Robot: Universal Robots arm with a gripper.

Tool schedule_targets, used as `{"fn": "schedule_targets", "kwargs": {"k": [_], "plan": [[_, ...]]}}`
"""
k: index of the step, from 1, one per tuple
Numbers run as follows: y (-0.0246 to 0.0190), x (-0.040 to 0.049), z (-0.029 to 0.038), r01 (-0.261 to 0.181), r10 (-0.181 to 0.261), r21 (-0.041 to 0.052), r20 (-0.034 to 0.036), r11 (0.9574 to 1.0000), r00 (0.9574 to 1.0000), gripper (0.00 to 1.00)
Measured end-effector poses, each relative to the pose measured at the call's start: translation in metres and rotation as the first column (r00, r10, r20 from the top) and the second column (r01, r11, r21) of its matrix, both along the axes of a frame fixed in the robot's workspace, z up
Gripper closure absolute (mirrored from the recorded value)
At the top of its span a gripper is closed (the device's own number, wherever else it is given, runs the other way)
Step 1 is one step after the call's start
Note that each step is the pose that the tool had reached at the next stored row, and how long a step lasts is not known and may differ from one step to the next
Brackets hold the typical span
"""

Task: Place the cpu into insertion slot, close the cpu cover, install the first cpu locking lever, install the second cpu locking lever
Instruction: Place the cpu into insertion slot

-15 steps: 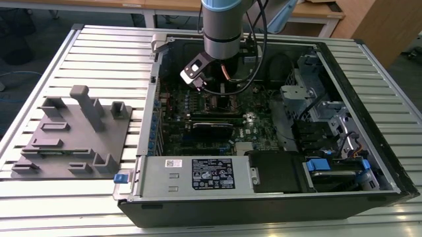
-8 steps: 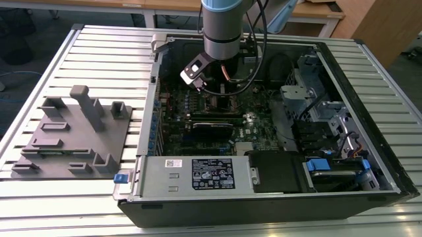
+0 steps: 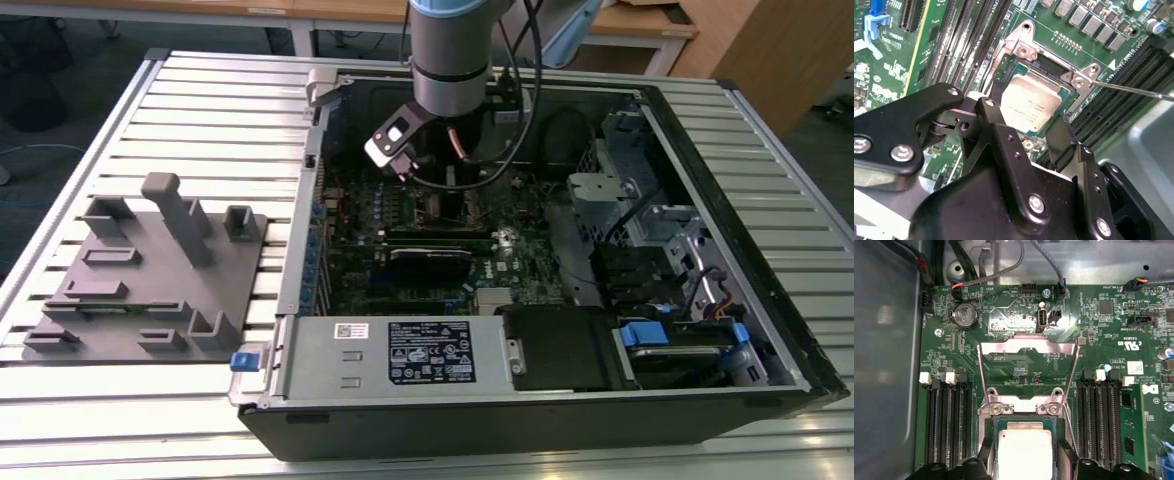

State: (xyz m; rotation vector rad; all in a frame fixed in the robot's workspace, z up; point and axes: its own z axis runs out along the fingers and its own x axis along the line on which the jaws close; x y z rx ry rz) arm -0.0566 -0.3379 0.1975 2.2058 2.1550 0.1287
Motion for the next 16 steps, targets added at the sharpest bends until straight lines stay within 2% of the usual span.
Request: {"fn": "schedule_targets", "kwargs": {"k": [5,13,14,16], "plan": [[0.0,0.0,0.0091,0.0,0.0,-0.0001,-0.0001,1.0,1.0,0.39],[0.0,0.0,0.0094,0.0,0.0,0.0001,0.0,1.0,1.0,0.39],[0.0,0.0,0.0094,0.0,0.0,0.0001,0.0,1.0,1.0,0.4],[0.0,0.0,0.0095,0.0,0.0,0.0001,0.0,1.0,1.0,0.53]]}}
